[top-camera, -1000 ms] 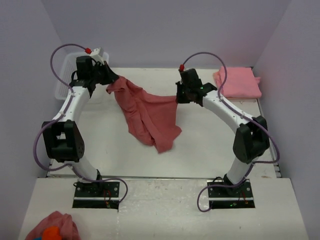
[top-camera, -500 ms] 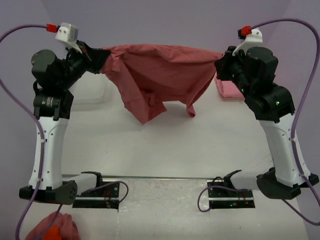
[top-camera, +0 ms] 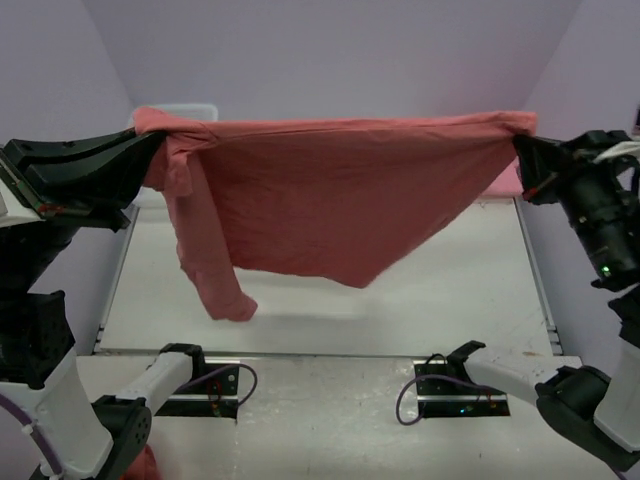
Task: Fold and stack the t-shirts
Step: Move the tshirt to the center of the board
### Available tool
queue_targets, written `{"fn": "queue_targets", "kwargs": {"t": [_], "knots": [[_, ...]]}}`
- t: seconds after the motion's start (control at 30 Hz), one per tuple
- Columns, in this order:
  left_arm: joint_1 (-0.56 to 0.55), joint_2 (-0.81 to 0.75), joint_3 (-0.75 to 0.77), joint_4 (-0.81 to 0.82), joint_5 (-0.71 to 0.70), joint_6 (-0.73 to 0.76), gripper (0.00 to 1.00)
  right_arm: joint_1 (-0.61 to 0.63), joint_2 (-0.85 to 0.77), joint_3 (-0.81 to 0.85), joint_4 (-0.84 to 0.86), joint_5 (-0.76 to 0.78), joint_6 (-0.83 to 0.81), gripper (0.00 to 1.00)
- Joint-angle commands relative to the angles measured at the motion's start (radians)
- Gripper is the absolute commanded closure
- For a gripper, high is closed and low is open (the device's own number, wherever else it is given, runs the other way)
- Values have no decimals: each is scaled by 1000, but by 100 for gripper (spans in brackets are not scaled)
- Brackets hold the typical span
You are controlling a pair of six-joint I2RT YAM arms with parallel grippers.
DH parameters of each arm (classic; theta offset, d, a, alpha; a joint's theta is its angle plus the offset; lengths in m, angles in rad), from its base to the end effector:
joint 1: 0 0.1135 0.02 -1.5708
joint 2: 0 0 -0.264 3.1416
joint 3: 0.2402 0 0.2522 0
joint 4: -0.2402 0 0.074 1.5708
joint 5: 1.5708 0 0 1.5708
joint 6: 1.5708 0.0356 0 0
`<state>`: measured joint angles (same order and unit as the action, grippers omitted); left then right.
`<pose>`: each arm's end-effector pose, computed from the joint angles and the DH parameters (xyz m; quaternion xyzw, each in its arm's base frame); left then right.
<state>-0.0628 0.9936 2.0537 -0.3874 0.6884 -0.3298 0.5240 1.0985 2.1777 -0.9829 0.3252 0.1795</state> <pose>0.0212 -0.0240 0.6410 0.2469 0.4455 -0.3091 0.8032 0.0662 0.0251 0.6032 0.0044 0.6741 0.1495 0.7233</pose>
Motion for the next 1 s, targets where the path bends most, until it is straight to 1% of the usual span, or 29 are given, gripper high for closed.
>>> {"fn": "queue_targets", "kwargs": {"t": [0.0, 0.07, 0.1, 0.17, 0.2, 0.27, 0.3, 0.37, 0.43, 0.47, 0.5, 0.53, 0.57, 0.6, 0.67, 0.73, 0.77, 0.8, 0.83, 0.93, 0.97], "knots": [[-3, 33, -12, 10, 17, -23, 100, 4, 0, 80, -20, 66, -40, 100], [-3, 42, -82, 25, 4, -28, 100, 2, 20, 59, 1, 96, -54, 100], [-3, 53, -148, 28, -21, -29, 100, 2, 32, 41, 9, 106, -58, 100], [-3, 71, -223, 58, -71, -32, 100, 1, 78, 7, 33, 143, -60, 100], [-3, 107, -281, 67, -101, -26, 100, 1, 96, -36, 67, 156, -74, 100], [-3, 157, -329, 67, -156, -22, 100, -22, 178, -53, 73, 161, -66, 100], [-3, 210, -380, 83, -176, -5, 100, -34, 204, -86, 94, 152, -55, 100], [-3, 272, -417, 87, -243, 0, 100, -62, 273, -134, 133, 141, -48, 100], [-2, 393, -461, 122, -251, 29, 100, -110, 326, -183, 165, 147, -41, 100], [0, 439, -474, 130, -279, 32, 100, -143, 389, -197, 173, 158, -35, 100], [3, 542, -478, 154, -261, 50, 100, -160, 418, -200, 174, 158, -28, 100], [7, 598, -481, 163, -268, 49, 100, -180, 444, -208, 181, 160, -20, 100], [9, 710, -437, 124, -309, 49, 100, -214, 481, -238, 216, 143, -20, 100], [11, 752, -426, 133, -296, 60, 100, -231, 495, -254, 236, 134, -20, 100], [18, 853, -423, 180, -320, 54, 100, -281, 560, -257, 247, 112, -18, 100], [46, 910, -379, 202, -300, 43, 100, -318, 593, -250, 263, 98, -23, 100], [50, 960, -353, 176, -311, 54, 100, -332, 636, -236, 260, 95, -21, 100], [52, 979, -311, 168, -328, 64, 100, -352, 655, -225, 262, 95, -26, 100], [52, 1016, -282, 160, -349, 74, 100, -363, 678, -187, 260, 89, -31, 100], [58, 1069, -202, 114, -352, 106, 100, -398, 768, -125, 262, 54, -38, 100], [61, 1108, -141, 89, -349, 113, 100, -404, 793, -77, 263, 39, -47, 100]]}}
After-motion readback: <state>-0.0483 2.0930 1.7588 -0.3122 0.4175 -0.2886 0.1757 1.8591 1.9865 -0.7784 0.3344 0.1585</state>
